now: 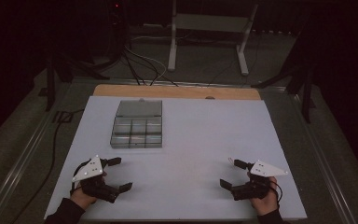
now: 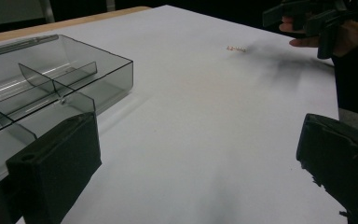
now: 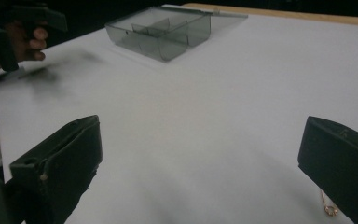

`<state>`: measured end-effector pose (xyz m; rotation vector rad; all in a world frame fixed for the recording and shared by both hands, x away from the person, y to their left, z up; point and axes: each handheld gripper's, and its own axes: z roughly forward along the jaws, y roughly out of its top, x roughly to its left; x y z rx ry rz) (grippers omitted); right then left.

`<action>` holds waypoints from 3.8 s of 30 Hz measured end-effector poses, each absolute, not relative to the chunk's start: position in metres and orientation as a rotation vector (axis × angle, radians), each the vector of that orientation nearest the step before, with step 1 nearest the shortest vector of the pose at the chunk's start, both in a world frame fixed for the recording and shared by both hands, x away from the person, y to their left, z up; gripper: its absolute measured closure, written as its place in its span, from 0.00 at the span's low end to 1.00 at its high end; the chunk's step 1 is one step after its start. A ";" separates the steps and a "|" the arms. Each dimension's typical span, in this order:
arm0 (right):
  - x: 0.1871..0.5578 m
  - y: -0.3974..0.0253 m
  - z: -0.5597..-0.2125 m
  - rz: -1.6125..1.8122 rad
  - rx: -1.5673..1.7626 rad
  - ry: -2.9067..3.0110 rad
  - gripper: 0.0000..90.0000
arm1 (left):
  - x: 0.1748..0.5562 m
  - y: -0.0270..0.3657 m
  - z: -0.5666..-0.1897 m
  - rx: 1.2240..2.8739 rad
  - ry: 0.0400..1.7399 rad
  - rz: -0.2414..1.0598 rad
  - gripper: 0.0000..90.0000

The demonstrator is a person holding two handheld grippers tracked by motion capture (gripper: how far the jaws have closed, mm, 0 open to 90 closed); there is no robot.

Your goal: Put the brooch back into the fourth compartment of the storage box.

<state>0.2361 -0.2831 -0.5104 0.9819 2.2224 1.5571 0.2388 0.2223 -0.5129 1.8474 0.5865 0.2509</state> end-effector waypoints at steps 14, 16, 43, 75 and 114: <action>0.233 -0.280 -0.512 1.496 0.965 2.311 0.00 | 0.243 0.219 -0.512 1.838 0.592 0.257 0.01; 0.231 -0.280 -0.509 1.512 0.958 2.307 0.00 | 0.242 0.219 -0.512 1.839 0.591 0.257 0.01; 0.262 -0.281 -0.467 1.499 1.096 2.099 0.00 | 0.240 0.225 -0.513 1.824 0.600 0.259 0.01; 0.315 -0.303 -0.503 1.166 1.483 2.225 0.00 | 0.242 0.223 -0.515 1.842 0.587 0.228 0.01; 0.307 -0.281 -0.516 0.790 1.514 2.290 0.95 | 0.243 0.222 -0.515 1.847 0.580 0.226 0.01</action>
